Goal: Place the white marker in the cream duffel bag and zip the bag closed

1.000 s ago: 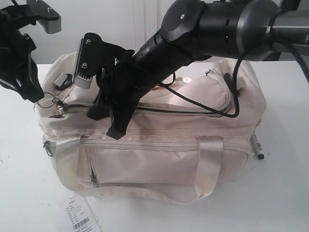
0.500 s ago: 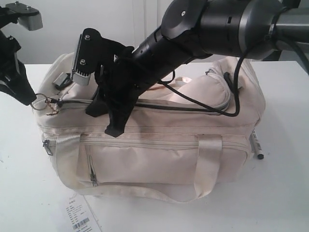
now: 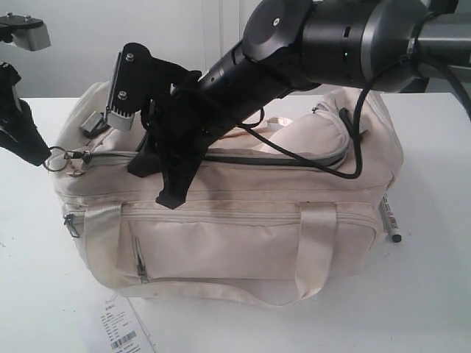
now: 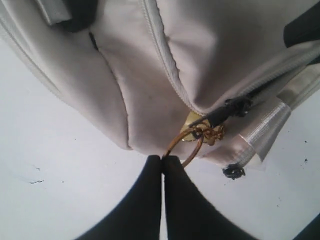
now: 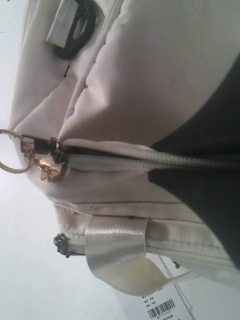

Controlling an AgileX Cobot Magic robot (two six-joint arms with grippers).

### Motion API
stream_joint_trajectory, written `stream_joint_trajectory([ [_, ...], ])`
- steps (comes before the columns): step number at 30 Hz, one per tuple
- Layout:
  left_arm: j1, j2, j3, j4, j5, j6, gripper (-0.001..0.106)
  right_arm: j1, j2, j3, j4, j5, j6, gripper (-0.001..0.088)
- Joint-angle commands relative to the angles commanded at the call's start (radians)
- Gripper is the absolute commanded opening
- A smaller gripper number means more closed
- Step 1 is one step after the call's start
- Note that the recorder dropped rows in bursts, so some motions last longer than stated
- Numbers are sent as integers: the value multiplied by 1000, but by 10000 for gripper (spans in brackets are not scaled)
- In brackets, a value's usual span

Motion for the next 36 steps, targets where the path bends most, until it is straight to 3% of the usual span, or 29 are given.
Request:
stream_joint_trajectory([
  [9,0,-16,0,2,-34,-13,0,-19,-6,0,2,35,-14,0],
  [16,0,-51,0,9,-137,-39,0,-19,-6,0,2,65,-43,0],
  [25,0,-33,82,36,-259,-64,0,-19,-28,0,0,97,-111,0],
  [36,0,-93,84,157,-315,-195,0,-21,-28,0,-16,138,-134,0],
])
